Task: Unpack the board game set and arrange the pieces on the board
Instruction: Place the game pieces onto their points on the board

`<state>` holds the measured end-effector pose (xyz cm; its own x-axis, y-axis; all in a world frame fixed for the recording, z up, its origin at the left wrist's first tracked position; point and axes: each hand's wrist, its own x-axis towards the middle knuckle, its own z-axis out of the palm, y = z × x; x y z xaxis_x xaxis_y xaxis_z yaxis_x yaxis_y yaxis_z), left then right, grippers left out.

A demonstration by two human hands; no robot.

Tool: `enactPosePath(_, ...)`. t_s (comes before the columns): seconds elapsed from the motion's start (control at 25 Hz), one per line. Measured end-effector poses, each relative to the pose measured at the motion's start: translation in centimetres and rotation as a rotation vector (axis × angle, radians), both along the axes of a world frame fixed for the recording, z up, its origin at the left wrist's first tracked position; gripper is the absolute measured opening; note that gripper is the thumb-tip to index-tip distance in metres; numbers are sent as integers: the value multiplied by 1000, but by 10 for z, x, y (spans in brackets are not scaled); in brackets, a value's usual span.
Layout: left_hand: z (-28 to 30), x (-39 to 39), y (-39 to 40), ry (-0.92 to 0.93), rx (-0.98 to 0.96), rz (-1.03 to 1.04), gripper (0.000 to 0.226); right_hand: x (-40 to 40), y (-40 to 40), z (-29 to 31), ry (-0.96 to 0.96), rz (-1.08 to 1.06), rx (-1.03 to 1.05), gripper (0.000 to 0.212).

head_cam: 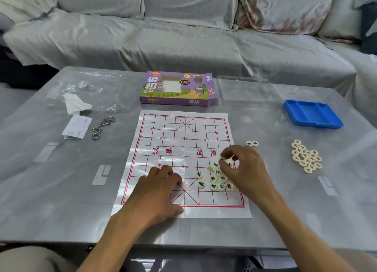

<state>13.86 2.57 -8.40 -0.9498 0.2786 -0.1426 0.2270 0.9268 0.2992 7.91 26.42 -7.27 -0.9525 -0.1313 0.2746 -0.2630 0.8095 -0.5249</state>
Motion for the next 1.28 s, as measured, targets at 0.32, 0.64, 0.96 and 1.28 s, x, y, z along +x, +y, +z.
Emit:
enactPosePath(0.32, -2, 1, -1, 20, -4, -5, 59, 1, -21, -19, 14, 52, 91, 16)
enactPosePath(0.64, -2, 0, 0, 26, 8, -2, 59, 5, -28, -35, 47, 3, 195, 8)
enactPosePath(0.96, -2, 0, 0, 33, 5, -2, 60, 9, -30, -35, 92, 186, 194, 14)
enactPosePath(1.28, -4, 1, -2, 37, 20, -6, 61, -6, -31, -36, 119, 51, 107, 9)
